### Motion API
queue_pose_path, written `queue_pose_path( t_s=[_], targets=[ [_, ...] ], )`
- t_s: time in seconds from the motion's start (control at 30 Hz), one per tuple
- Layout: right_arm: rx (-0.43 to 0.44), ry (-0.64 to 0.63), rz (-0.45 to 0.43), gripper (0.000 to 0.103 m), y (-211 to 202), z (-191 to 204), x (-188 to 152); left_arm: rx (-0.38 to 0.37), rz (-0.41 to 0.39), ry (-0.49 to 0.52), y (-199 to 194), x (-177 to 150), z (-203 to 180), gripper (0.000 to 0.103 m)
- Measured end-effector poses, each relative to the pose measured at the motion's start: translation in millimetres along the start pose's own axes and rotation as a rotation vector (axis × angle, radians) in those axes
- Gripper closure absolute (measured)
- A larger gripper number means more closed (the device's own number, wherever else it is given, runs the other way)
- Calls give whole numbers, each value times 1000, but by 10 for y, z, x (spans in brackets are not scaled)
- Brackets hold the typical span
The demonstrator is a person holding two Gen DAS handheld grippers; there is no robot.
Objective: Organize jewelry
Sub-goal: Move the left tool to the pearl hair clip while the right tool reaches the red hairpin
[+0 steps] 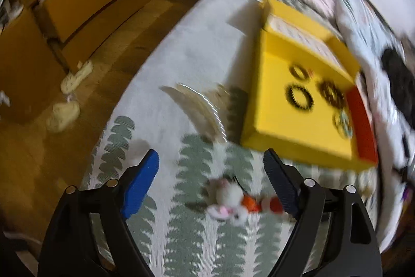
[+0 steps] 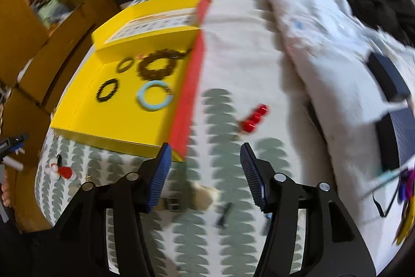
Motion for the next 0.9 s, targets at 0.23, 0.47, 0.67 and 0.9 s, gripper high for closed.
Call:
queue_pose_path(
  t_s=[0.23, 0.47, 0.67, 0.9],
  targets=[
    [-38, 75, 30, 42, 96, -399, -44, -6, 62, -92, 438, 198, 161, 21],
    [-59, 118, 40, 35, 224, -583, 36, -67, 98, -197, 736, 342, 170, 21],
    [-55, 155, 68, 34, 401, -698, 76, -38, 134, -202, 909, 373, 29, 21],
    [-28, 182, 85, 34, 755, -652, 197, 14, 138, -217, 1002, 371, -75, 21]
  ],
)
Point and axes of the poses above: each gripper's, at about its wrist camera, not at the fingertips, and y roughly the way its jaws point, z to its left, x to its top, the point moved 2 cm from there along y, roughly the way its jaws point, and after that the axes turned 5 degrees about -z, right-handed, at the moved point
